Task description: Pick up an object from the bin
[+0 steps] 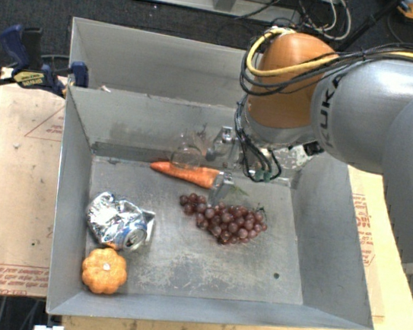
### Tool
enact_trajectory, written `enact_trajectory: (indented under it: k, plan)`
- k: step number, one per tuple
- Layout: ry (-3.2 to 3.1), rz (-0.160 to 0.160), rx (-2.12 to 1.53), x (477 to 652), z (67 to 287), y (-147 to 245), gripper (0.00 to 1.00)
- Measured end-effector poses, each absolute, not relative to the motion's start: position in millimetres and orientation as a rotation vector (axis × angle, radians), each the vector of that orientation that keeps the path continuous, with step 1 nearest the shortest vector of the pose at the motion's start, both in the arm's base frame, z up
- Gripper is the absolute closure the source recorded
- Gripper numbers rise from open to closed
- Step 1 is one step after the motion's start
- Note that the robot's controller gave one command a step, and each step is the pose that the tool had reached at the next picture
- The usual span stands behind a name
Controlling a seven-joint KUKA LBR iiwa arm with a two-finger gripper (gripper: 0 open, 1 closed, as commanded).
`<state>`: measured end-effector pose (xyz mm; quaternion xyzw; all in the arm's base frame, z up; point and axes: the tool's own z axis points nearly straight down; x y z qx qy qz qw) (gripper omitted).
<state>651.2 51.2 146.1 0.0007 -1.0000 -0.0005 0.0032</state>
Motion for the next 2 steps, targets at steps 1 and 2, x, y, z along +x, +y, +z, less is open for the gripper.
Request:
enact_trajectory:
  k: [1, 2]
  plan:
    - [-3.143, -0.002, 0.001, 653.1, 150.7, 51.0, 0.0]
    - [-3.148, -0.004, -0.058, 610.2, 92.5, 43.9, 0.0]
